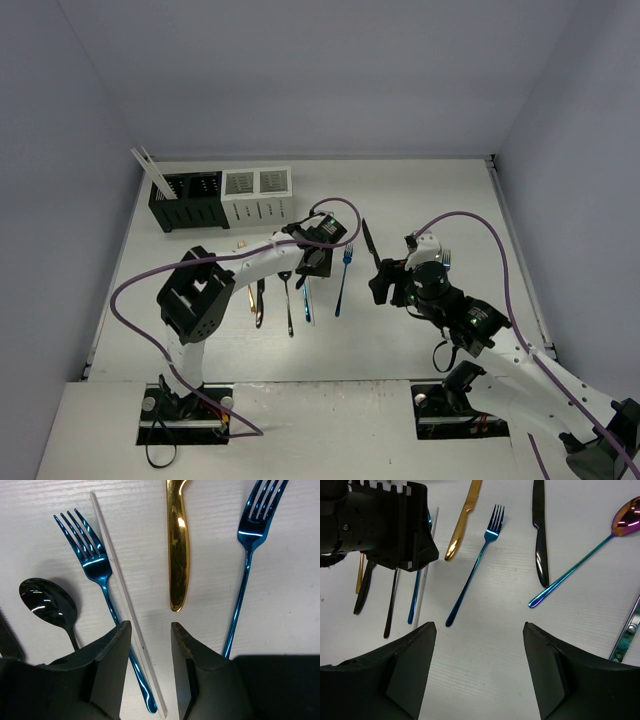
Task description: Sort the eating utensils into containers
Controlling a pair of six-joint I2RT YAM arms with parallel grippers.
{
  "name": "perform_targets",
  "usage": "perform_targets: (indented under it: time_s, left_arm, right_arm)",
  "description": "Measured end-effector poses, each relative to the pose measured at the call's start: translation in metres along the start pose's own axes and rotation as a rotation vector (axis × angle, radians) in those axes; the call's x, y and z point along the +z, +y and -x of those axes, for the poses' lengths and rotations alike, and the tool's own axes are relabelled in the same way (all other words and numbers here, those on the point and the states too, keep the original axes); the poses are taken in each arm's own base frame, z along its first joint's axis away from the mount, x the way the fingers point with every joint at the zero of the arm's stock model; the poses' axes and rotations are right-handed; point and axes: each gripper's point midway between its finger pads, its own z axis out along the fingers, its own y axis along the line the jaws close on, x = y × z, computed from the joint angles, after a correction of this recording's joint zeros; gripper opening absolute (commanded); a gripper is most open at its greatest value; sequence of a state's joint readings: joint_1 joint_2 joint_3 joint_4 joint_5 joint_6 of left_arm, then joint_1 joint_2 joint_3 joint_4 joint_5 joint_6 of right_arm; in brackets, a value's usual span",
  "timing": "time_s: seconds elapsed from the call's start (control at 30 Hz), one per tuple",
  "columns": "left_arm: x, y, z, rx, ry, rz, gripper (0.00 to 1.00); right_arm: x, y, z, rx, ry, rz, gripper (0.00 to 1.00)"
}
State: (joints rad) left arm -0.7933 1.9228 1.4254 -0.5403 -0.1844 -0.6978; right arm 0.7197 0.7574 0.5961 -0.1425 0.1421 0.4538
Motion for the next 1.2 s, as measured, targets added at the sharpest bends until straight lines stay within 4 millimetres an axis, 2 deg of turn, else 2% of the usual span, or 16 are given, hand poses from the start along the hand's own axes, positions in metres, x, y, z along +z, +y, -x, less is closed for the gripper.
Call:
perform_targets:
  time_s: [0.4, 0.57, 0.67, 0.83, 1.1, 1.2]
  left_arm:
    - [0.022, 0.014, -0.005, -0.101, 0.037, 0.056, 0.33]
    - [0.029, 0.012, -0.008, -0.115, 0.05, 0.056, 0.32]
    - [0.029, 0.011, -0.008, -0.119, 0.05, 0.055, 0.26]
    - [0.03, 0.008, -0.007, -0.127, 0.05, 0.045, 0.01]
    - [0.028, 0.008, -0.005, -0.13, 0.041, 0.046, 0.0]
    - [0.021, 0.011, -0.001, -0.116, 0.024, 0.049, 0.0]
  right_arm:
    - [-0.001, -0.001, -0.002, 0.0, -0.001, 0.001, 0.68]
    - [-0.001, -0.002, -0.004, -0.001, 0.002, -0.001, 0.68]
    - [-0.001, -0.002, -0.004, 0.0, 0.001, -0.001, 0.68]
    - [-0.001, -0.002, -0.004, 0.002, 0.0, 0.0, 0.68]
    - [-0.001, -0.002, -0.004, 0.002, 0.0, 0.0, 0.68]
    - [-0.001, -0.002, -0.004, 0.002, 0.001, 0.0, 0.68]
